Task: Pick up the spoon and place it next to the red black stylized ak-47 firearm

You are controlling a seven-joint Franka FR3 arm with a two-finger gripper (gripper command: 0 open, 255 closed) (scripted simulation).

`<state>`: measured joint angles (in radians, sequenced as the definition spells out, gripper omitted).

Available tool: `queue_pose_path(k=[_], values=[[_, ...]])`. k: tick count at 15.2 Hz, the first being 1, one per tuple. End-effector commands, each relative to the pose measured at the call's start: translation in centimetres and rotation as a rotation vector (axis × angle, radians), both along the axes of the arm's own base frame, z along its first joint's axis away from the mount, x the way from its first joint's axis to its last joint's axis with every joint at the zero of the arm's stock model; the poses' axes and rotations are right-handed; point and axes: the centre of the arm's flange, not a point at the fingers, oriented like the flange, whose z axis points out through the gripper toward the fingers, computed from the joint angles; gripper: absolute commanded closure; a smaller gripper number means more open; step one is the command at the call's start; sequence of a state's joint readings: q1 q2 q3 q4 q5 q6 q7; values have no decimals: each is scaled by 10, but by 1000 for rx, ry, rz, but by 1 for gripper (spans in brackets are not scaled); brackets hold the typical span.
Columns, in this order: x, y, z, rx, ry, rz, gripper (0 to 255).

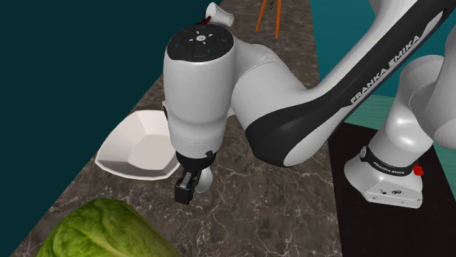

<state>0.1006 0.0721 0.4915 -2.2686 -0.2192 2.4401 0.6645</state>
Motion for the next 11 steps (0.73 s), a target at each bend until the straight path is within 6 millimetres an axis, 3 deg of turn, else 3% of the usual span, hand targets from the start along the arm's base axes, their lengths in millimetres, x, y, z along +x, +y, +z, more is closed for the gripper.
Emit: queue_pose_path(k=[1,11], values=[[0,0,0,0,0,0,255],[0,0,5,0,0,0,255]])
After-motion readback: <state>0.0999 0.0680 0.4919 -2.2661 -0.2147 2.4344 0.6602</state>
